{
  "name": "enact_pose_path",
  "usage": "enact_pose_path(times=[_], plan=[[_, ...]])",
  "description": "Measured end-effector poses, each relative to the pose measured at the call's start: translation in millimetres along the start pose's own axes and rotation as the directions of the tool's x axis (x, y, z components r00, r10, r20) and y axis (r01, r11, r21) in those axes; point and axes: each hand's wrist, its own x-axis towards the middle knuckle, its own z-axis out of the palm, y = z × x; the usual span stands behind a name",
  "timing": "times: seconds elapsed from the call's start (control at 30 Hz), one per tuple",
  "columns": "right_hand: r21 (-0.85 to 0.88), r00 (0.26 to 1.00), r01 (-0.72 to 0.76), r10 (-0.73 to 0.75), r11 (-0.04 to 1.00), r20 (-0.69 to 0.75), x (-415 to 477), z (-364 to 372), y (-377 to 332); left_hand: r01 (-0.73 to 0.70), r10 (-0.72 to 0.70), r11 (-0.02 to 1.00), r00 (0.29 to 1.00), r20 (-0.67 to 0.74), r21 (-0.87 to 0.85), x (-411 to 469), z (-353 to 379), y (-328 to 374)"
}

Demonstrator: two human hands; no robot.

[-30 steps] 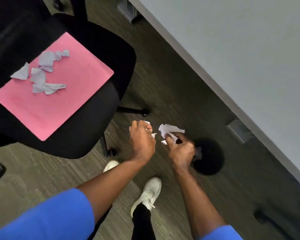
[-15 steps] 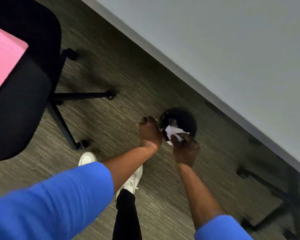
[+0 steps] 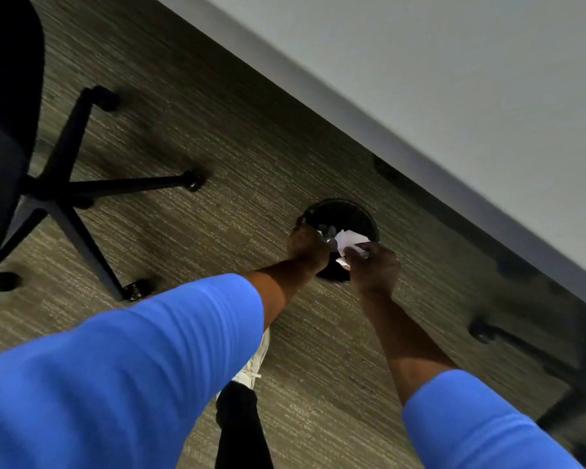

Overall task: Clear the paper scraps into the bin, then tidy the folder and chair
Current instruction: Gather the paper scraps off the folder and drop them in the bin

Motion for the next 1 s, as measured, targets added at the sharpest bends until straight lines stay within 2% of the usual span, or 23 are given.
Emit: enact_pose_path(times=[0.07,0.17,0.2,0.23,0.27,0.53,0.67,0.8,0.87,0.93,1.0], plan=[[-0.010,1.000,0.030,-0.029,1.000,0.007,8,4,2,0.103,-0.100,0.983,0.995,0.027,-0.150,9,6,1],[0.007,0.997,0.059,-0.059,0.998,0.054,19,11,6,0.144,-0.089,0.958,0.971,0.221,-0.249,19,10,-2],[0.013,0.995,0.050,-0.051,0.999,0.087,23,13,8,0.231,-0.137,0.920,0.946,0.293,-0.317,19,10,-3],[0.034,0.993,0.032,-0.036,0.999,0.115,26,16,11,0.259,-0.134,0.899,0.930,0.341,-0.354,17,9,-1],[0.052,0.991,0.010,-0.017,0.999,0.133,27,19,14,0.241,-0.104,0.908,0.922,0.373,-0.342,16,10,-3],[0.030,0.993,0.043,-0.046,0.999,0.112,5,20,22,0.373,-0.077,0.811,0.832,0.550,-0.450,2,-10,-12],[0.014,0.991,0.111,-0.111,0.994,0.080,-18,16,7,0.311,-0.015,0.834,0.839,0.544,-0.456,-14,-35,-15],[0.068,0.984,0.144,-0.150,0.987,0.092,-41,16,-20,0.049,0.086,0.964,0.872,0.482,-0.260,-38,-71,-28],[0.077,0.975,0.188,-0.195,0.979,0.108,-54,18,-40,-0.072,0.082,0.997,0.920,0.384,-0.040,-46,-87,-38],[0.085,0.963,0.239,-0.248,0.967,0.109,-68,22,-62,-0.091,0.056,0.986,0.969,0.242,0.138,-52,-106,-48],[0.086,0.944,0.293,-0.302,0.952,0.133,-81,28,-87,-0.042,0.026,0.994,0.988,0.149,0.106,-57,-131,-58]])
